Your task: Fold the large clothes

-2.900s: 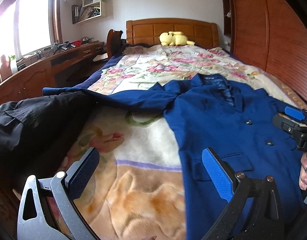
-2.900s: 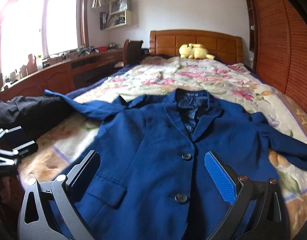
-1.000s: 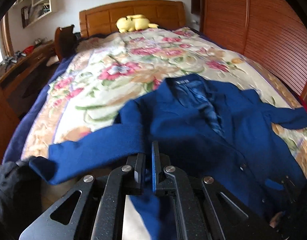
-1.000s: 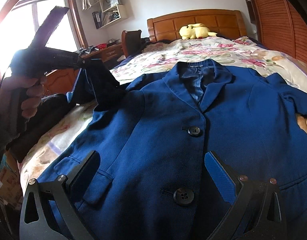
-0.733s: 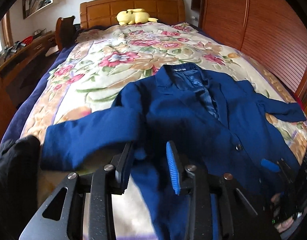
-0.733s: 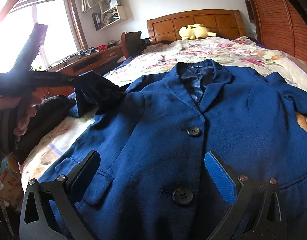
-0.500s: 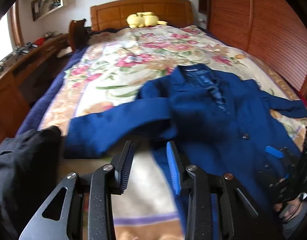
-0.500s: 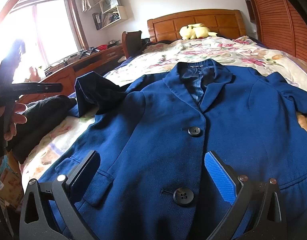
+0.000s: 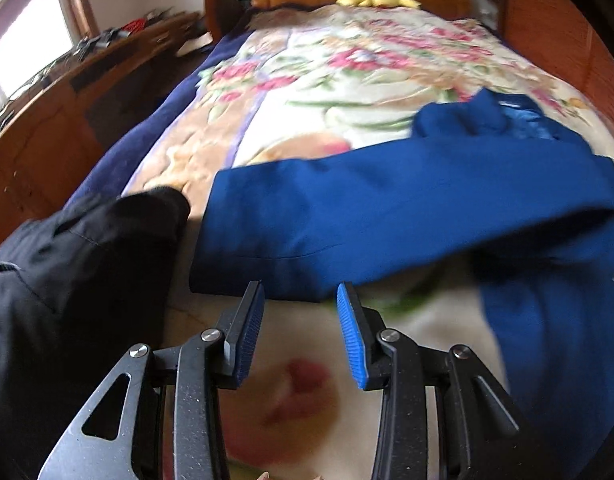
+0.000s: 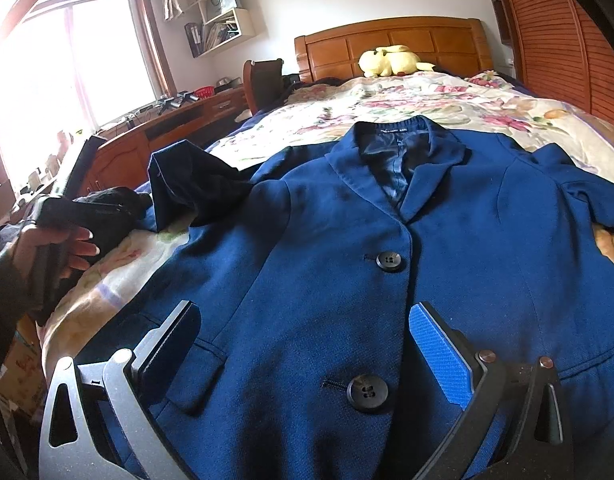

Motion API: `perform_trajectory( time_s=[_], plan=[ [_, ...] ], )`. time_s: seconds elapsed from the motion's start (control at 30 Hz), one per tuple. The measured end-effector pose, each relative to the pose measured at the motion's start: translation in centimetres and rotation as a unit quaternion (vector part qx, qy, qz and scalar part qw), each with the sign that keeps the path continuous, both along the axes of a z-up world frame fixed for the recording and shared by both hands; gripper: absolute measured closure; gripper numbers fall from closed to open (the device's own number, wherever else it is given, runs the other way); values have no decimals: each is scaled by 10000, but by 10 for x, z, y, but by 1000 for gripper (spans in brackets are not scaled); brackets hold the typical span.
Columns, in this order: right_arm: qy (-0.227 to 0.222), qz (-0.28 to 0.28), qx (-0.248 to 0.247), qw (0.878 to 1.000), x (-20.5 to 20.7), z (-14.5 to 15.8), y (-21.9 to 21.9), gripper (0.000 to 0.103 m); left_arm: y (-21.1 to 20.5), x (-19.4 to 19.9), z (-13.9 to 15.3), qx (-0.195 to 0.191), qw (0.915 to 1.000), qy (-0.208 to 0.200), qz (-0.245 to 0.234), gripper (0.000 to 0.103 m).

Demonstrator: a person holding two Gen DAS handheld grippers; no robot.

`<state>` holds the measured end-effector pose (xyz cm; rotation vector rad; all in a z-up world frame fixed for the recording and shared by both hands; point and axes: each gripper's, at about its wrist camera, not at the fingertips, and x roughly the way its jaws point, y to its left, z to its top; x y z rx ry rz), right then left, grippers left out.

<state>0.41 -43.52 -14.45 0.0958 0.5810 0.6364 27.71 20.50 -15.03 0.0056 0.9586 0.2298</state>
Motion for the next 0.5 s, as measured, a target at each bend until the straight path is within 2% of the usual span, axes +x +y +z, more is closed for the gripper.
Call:
perform_trajectory(
  time_s=[0.3, 0.4, 0.5],
  plan=[
    [45, 44, -23, 10000, 4, 0, -1, 0, 23, 25, -36, -321, 9982, 350, 356, 64],
    [57, 55, -22, 10000, 5, 0, 0, 0, 29, 29, -40, -429, 9976, 222, 502, 64],
    [72, 71, -19, 9999, 6, -1, 0, 0, 27, 32, -40, -359, 9978, 201, 514, 64]
  ],
)
